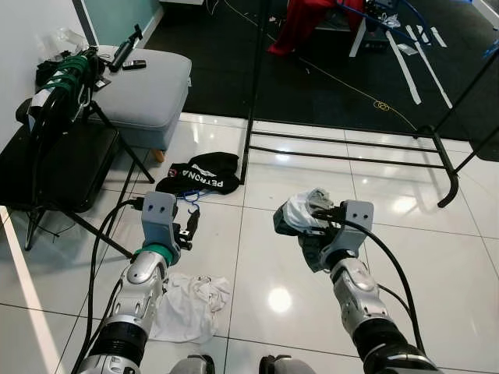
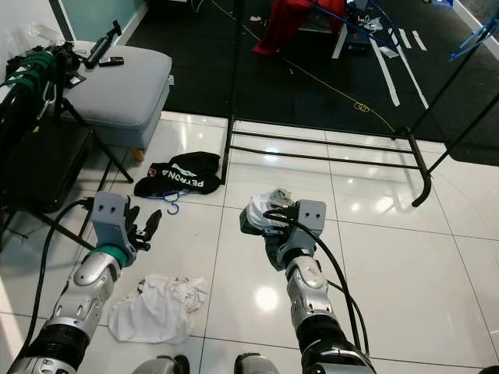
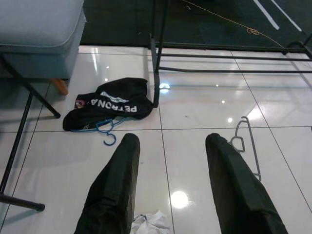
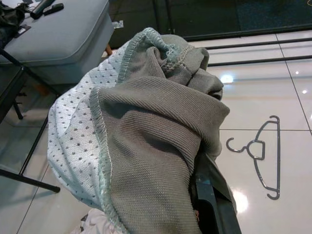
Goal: Hang hanger
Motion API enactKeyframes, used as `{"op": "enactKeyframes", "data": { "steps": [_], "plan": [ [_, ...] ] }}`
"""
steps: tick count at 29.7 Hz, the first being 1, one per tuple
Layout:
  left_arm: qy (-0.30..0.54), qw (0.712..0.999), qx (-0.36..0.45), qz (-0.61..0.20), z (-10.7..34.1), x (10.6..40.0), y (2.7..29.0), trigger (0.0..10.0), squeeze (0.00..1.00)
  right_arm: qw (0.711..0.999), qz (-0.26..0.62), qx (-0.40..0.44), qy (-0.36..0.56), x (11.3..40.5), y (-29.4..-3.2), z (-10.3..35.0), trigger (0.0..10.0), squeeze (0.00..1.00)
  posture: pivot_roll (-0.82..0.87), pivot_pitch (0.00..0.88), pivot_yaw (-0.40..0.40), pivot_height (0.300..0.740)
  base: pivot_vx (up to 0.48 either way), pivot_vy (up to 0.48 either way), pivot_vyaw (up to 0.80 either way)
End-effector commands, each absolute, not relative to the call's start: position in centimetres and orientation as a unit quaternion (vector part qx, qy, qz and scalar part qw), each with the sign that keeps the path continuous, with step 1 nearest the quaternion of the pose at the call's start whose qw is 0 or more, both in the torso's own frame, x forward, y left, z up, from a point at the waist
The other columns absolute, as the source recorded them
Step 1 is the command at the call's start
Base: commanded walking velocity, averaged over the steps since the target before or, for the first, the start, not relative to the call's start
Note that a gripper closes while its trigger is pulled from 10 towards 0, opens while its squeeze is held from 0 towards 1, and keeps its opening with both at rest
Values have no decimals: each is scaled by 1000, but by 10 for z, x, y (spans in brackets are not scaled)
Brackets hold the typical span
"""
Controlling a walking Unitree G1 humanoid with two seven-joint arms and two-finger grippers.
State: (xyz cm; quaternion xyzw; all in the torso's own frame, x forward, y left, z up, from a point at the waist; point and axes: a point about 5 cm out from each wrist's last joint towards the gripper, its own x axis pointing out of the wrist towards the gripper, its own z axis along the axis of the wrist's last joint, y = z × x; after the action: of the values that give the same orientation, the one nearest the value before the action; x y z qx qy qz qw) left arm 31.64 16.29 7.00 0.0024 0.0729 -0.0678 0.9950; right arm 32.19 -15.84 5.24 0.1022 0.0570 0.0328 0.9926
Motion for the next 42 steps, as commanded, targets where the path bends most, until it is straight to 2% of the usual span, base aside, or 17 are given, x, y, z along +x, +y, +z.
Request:
{"op": "enactKeyframes", "data": {
  "steps": [1, 6, 36, 42],
  "plan": [
    [88, 995, 5, -55, 63, 310, 168, 10000, 0, 992, 30, 101, 65, 318, -160, 47, 10000, 0, 9, 110, 15, 740, 0, 0, 0],
    [87, 995, 9, -50, 62, 309, 169, 10000, 0, 992, 35, 99, 70, 318, -159, 46, 10000, 0, 9, 108, 5, 740, 0, -107, 0],
    [92, 994, 5, -61, 58, 307, 165, 10000, 0, 992, 34, 92, 74, 314, -163, 44, 10000, 0, -3, 105, 11, 740, 0, -428, 0],
    [116, 991, -13, -69, 55, 308, 165, 10000, 0, 992, 33, 93, 73, 314, -163, 45, 10000, 0, -3, 106, 16, 740, 0, 80, 0]
  ]
}}
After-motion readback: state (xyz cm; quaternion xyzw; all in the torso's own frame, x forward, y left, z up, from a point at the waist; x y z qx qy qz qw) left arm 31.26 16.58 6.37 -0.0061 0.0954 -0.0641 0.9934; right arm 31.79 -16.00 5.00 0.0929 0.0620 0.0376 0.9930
